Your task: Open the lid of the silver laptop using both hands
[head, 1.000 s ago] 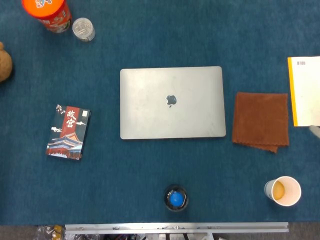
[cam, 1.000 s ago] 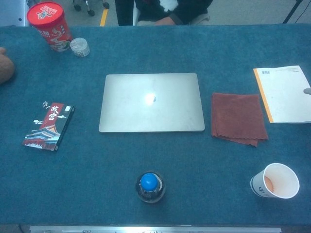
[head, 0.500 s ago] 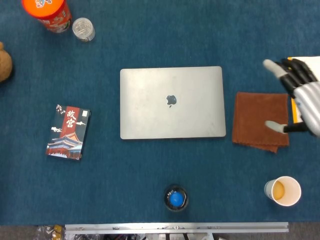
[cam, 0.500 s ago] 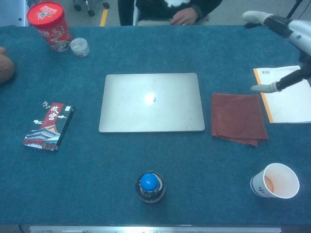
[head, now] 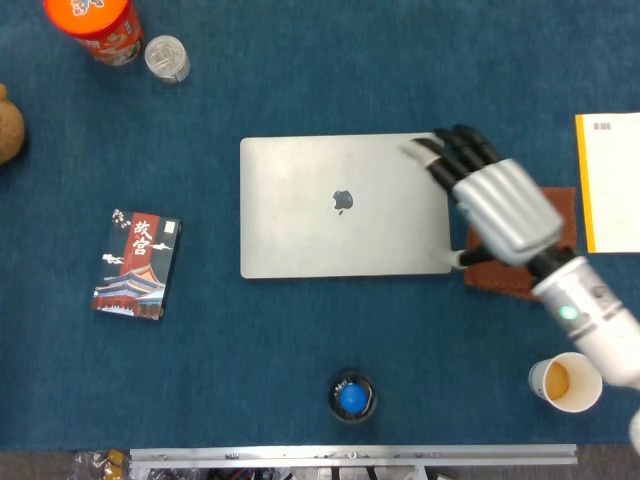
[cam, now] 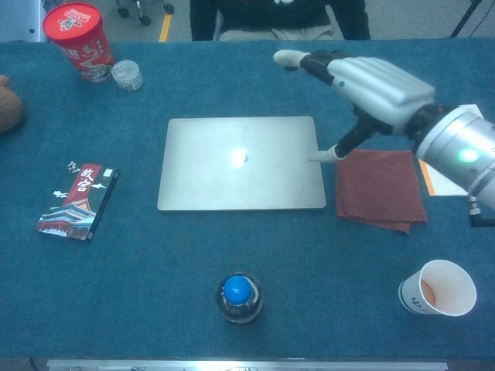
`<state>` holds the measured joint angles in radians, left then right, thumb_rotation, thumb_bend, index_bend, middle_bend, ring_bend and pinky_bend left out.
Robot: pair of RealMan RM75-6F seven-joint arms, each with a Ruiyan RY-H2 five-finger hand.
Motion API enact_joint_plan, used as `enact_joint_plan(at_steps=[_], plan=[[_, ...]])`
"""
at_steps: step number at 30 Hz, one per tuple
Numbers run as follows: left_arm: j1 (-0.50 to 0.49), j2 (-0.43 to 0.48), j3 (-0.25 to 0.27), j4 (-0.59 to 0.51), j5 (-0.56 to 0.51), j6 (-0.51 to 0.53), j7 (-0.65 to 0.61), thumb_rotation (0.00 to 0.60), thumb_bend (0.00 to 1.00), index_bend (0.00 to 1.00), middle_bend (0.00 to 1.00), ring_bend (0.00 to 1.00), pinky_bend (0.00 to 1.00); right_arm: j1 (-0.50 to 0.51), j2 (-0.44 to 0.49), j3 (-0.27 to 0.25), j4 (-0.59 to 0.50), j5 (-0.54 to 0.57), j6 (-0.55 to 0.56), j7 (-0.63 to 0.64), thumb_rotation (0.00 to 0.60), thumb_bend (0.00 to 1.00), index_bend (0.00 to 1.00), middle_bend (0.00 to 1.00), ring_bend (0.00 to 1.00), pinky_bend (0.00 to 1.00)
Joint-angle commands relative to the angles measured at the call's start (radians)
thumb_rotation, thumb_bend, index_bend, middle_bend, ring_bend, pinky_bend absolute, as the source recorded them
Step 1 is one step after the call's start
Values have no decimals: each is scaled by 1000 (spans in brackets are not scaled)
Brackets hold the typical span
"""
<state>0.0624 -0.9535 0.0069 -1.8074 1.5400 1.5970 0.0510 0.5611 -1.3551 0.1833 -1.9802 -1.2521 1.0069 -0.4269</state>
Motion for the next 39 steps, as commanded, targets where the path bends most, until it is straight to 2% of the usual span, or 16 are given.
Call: enact_joint_plan(at_steps=[1,16,20,26,39], plan=[[-2,2,4,-2,7,-5,3,600,307,287,221,126,175,54,-73,3,29,51,-22,-71,600,0,19,123,0,51],[-1,-6,15,15,35,0,-26,600,306,287,219,126,175,198,-319,-15,167,266,-13,-266,600,18,19,119,0,51],[1,-9,19,25,35,0,-37,600,306,287,219,126,175,218,-382,-24,220,286,5,-290,600,73,19,118,0,50],[3,-10,19,39,36,4,-56,600,306,287,218,126,156,247,-467,-31,300,323,24,-333,600,75,19,118,0,51],[4,-15,18,64,27,2,-84,600,307,287,217,126,155,285,-556,-32,421,386,27,-373,600,76,19,118,0,51]])
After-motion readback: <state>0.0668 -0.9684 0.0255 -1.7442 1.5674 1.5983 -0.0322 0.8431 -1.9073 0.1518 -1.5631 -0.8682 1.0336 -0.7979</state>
